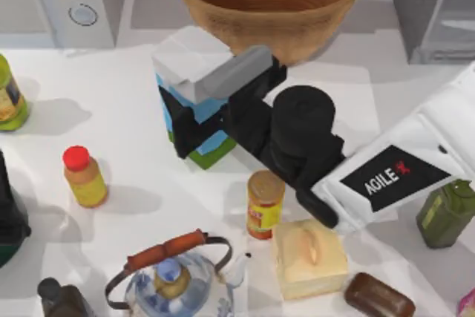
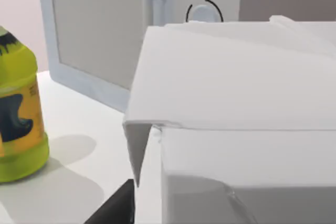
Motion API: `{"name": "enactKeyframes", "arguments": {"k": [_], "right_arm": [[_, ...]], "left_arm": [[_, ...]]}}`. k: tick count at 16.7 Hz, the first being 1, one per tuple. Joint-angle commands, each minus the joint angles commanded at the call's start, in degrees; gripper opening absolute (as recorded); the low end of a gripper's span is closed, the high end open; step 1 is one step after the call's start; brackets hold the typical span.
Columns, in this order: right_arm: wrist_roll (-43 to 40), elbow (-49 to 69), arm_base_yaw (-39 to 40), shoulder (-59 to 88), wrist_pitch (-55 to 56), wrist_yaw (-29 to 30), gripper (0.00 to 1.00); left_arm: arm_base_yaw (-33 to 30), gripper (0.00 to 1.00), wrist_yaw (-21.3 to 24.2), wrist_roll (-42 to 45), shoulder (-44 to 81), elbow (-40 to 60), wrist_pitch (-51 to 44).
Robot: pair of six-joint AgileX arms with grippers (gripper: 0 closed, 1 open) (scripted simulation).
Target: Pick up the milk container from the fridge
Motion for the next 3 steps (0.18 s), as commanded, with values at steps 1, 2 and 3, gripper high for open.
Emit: {"name": "enactKeyframes", "arguments": {"k": [1,2,3], "right_arm": [[0.0,0.0,0.0,0.0,0.0,0.0,1.0],[0.0,0.0,0.0,0.0,0.0,0.0,1.0],[0.0,0.0,0.0,0.0,0.0,0.0,1.0]], "left_arm": [[0.0,1.0,0.0,0.0,0.0,0.0,0.0],[0.0,1.0,0.0,0.0,0.0,0.0,0.0],[0.0,1.0,0.0,0.0,0.0,0.0,0.0]]}}
